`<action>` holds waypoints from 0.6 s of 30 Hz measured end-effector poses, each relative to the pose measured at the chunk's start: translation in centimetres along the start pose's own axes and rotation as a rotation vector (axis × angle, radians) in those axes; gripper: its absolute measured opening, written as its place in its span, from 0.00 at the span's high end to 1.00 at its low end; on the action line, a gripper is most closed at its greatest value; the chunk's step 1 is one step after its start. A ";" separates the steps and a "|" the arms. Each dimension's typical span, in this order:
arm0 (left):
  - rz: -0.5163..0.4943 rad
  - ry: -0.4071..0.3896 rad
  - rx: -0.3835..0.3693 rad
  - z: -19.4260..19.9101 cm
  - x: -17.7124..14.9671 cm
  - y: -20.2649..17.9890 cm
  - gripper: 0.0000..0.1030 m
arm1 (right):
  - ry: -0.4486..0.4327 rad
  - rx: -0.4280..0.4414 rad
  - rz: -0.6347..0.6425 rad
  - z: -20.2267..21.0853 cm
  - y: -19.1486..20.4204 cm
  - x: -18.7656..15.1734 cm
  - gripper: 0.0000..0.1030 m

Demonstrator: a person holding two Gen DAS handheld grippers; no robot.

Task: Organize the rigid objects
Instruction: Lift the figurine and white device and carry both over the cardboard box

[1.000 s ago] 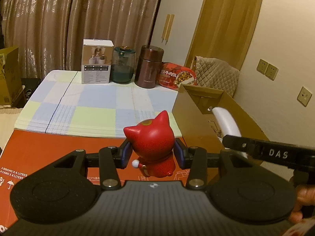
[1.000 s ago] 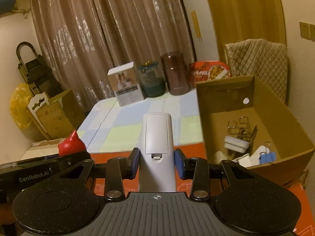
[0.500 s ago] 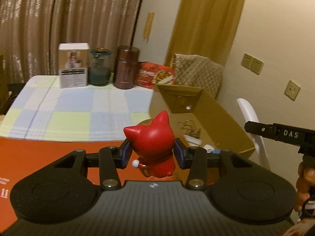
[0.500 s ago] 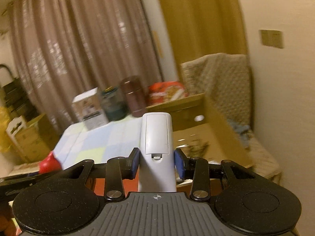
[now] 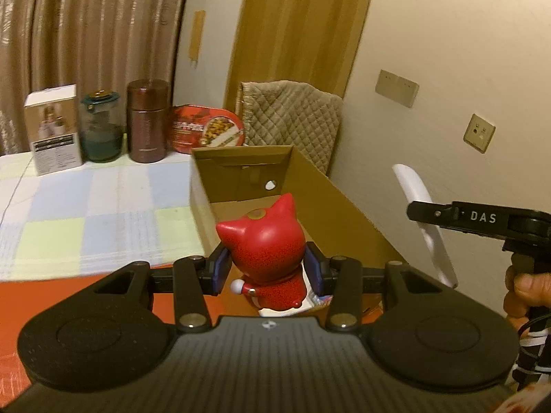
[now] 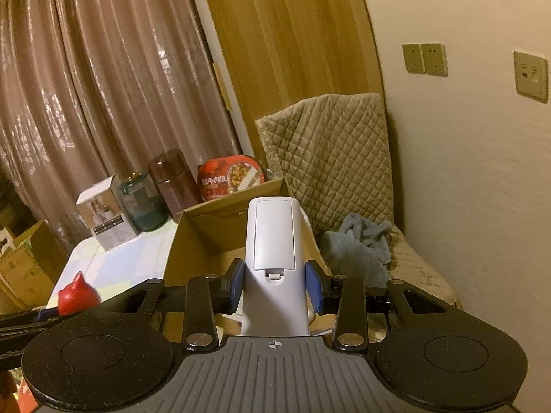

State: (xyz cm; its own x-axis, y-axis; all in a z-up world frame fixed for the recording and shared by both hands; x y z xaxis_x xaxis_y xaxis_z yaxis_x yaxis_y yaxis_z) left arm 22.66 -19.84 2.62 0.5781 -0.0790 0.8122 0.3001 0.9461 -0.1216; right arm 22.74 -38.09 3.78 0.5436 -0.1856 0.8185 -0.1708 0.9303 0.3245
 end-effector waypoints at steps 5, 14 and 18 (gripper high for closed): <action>-0.030 0.014 -0.005 -3.0 1.4 -0.9 0.61 | 0.036 0.018 0.027 -2.7 -0.5 0.7 0.66; -0.064 0.055 0.009 -7.8 2.8 -1.1 0.61 | 0.101 0.019 0.085 -7.4 -1.4 1.3 0.66; -0.078 0.077 0.016 -9.4 3.0 -1.2 0.61 | 0.134 0.020 0.105 -9.2 -1.5 1.3 0.66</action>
State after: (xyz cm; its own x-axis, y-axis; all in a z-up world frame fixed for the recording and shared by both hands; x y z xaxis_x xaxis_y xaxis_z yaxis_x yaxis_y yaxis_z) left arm 31.23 -24.17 -0.15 0.6102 -0.1763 0.7724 0.3351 0.9409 -0.0499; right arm 31.20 -36.80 -0.01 0.6264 -0.0431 0.7783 -0.2481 0.9355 0.2515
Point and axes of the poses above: each gripper's, at about its wrist camera, not at the fingertips, and z roughly against the way its jaws point, y to its left, x to its top, the point moved 9 cm from there along -z, roughly the way its jaws point, and after that the axes turned 7 degrees about x, right-handed, at the moved point
